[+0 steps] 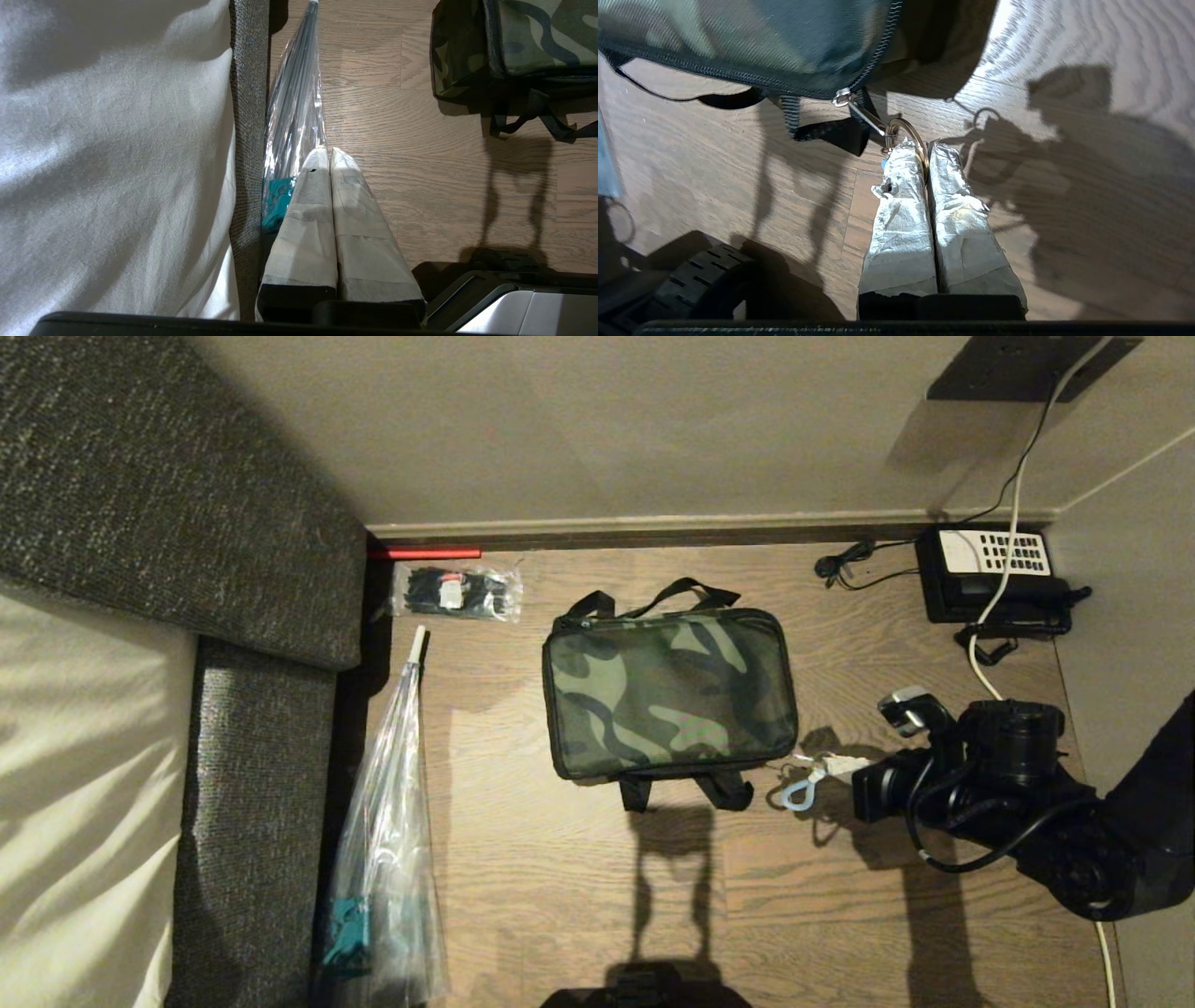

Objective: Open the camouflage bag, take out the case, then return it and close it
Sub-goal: Open the top of the storage box

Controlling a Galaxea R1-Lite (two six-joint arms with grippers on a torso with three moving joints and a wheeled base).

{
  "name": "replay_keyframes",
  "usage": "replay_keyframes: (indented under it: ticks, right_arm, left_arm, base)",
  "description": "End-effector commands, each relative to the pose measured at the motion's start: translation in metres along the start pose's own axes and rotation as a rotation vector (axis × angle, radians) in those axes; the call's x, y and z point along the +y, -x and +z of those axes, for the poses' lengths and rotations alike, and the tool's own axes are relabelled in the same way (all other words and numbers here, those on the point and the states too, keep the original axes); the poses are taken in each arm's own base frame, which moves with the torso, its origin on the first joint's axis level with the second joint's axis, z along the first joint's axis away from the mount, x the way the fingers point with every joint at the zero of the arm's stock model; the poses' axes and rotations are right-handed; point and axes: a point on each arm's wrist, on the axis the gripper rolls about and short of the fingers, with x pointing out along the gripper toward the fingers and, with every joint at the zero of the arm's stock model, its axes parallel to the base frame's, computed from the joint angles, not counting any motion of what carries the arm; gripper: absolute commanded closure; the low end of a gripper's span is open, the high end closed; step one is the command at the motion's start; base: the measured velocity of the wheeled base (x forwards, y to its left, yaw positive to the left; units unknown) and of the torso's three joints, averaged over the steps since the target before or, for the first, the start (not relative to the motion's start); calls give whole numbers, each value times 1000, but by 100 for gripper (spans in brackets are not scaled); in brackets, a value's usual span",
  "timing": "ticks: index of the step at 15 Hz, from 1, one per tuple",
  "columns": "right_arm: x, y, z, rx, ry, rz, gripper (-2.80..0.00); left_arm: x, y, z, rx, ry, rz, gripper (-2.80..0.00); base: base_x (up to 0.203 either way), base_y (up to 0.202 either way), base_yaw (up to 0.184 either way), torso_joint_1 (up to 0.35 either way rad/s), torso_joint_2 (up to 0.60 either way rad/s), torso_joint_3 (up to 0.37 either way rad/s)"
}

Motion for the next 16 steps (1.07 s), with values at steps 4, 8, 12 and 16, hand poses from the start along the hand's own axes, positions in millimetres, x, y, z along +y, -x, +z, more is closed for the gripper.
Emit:
replay_keyframes:
  ticks: [4, 8, 12, 16]
  right_arm:
    - [-10, 2, 1, 18, -54, 25, 0]
    - [-13, 0, 5, 23, -72, 62, 0]
    - [-19, -2, 16, -21, -112, 46, 0]
    - [-19, 1, 27, -61, -166, 65, 0]
  left_arm:
    - [0, 0, 0, -2, 0, 1, 0]
    - [0, 0, 0, -2, 0, 1, 0]
    - [0, 0, 0, -2, 0, 1, 0]
    - [0, 0, 0, -1, 0, 1, 0]
  base:
    - [0, 0, 0, 0, 0, 0]
    - [0, 0, 0, 0, 0, 0]
    - [0, 0, 0, 0, 0, 0]
    - [0, 0, 0, 0, 0, 0]
